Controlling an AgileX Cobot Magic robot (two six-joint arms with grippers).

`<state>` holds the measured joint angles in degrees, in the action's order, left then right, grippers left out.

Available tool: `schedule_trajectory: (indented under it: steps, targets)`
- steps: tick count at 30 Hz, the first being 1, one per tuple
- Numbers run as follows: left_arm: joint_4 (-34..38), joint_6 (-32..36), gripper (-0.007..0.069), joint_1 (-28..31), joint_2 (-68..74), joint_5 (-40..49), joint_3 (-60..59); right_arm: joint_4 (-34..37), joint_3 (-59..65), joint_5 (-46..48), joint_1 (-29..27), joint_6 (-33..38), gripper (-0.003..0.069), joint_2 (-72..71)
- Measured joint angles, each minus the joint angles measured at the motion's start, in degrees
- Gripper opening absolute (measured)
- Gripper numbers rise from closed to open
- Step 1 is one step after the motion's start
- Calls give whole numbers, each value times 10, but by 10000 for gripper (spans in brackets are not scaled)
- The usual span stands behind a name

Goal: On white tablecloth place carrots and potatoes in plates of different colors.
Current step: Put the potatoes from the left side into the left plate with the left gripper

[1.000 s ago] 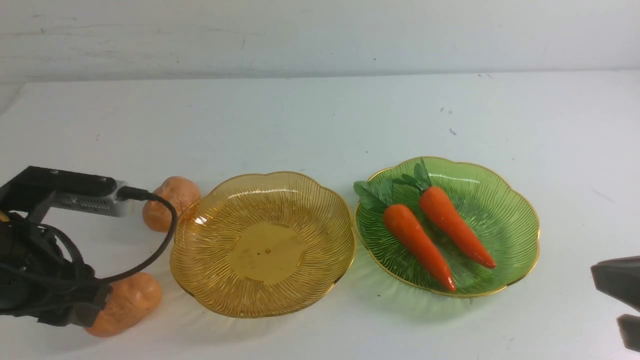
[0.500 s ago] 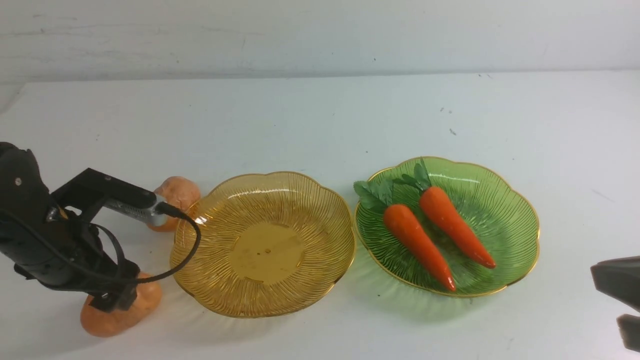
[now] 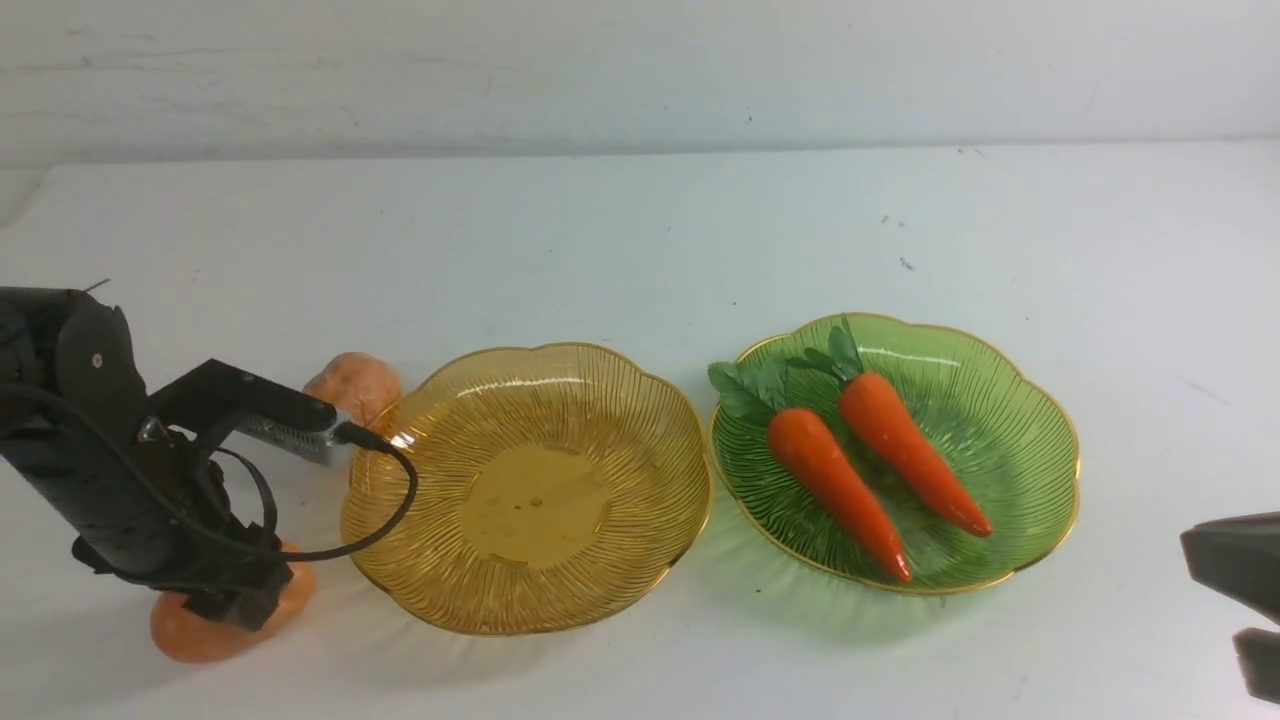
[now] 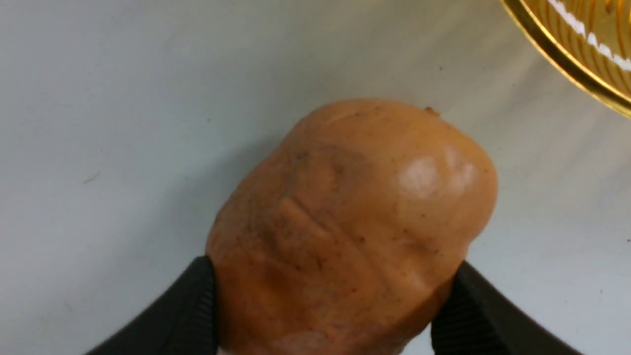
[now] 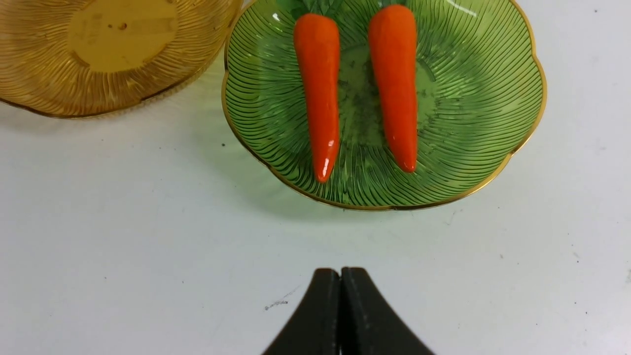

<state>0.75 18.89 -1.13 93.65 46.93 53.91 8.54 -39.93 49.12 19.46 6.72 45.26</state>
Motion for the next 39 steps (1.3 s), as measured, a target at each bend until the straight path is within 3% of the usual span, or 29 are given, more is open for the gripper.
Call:
schedule_trajectory:
  steps: [6, 9, 12, 16, 19, 27, 39]
  targets:
    - [9, -45, 402, 0, -58, 174, 127, 0, 0, 0, 0, 0, -15, 0]
    - [72, -80, 399, -9, -86, 197, 206, 0, 0, 0, 0, 0, -15, 0]
    - [169, -95, 399, -60, -80, 152, 228, 0, 1, 0, 0, 0, -15, 0]
    - [196, -99, 407, -143, -16, 68, 228, 0, 1, 0, 0, 0, -15, 0]
    - [194, -99, 453, -177, 50, 39, 228, 0, 1, 0, 0, 0, -15, 0]
    - [195, -99, 596, -185, 113, 21, 236, 0, 1, 0, 0, 0, -15, 0]
    - [184, -111, 599, -180, 113, 51, 300, 0, 1, 0, 0, 0, -15, 0]
